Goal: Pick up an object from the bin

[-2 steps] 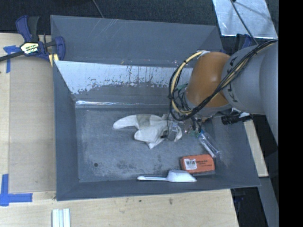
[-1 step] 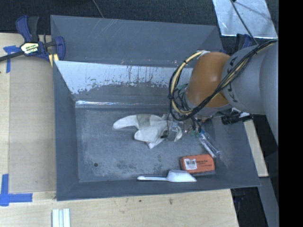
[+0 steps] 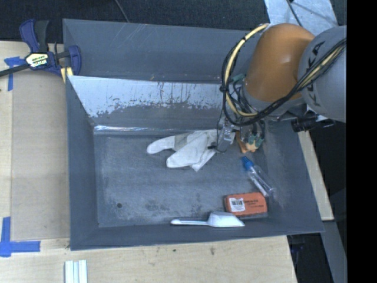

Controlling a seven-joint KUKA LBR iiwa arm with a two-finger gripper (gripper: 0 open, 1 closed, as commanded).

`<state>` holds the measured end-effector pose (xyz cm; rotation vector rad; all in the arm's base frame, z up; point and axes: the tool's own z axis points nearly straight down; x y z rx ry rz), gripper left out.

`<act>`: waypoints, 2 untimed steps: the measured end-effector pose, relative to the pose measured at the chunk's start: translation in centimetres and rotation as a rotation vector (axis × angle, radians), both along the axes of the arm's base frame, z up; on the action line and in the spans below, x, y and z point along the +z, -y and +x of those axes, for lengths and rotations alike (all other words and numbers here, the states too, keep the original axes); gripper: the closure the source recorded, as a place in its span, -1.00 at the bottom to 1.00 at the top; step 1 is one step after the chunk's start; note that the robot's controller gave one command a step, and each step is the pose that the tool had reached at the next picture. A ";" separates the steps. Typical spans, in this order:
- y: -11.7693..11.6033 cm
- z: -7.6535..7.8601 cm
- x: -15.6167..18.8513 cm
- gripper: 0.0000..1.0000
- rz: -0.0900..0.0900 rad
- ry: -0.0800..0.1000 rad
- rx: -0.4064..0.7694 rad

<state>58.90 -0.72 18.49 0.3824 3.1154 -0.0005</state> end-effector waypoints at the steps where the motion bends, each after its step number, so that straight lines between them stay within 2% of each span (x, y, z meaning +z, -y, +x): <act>1: 0.0 0.0 0.0 1.00 0.000 0.000 0.001; 2: -0.6 -0.3 4.5 1.00 0.001 -0.006 -0.006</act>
Offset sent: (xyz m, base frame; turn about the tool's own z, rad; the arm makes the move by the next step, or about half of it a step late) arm -0.0025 0.0099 0.0706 0.0080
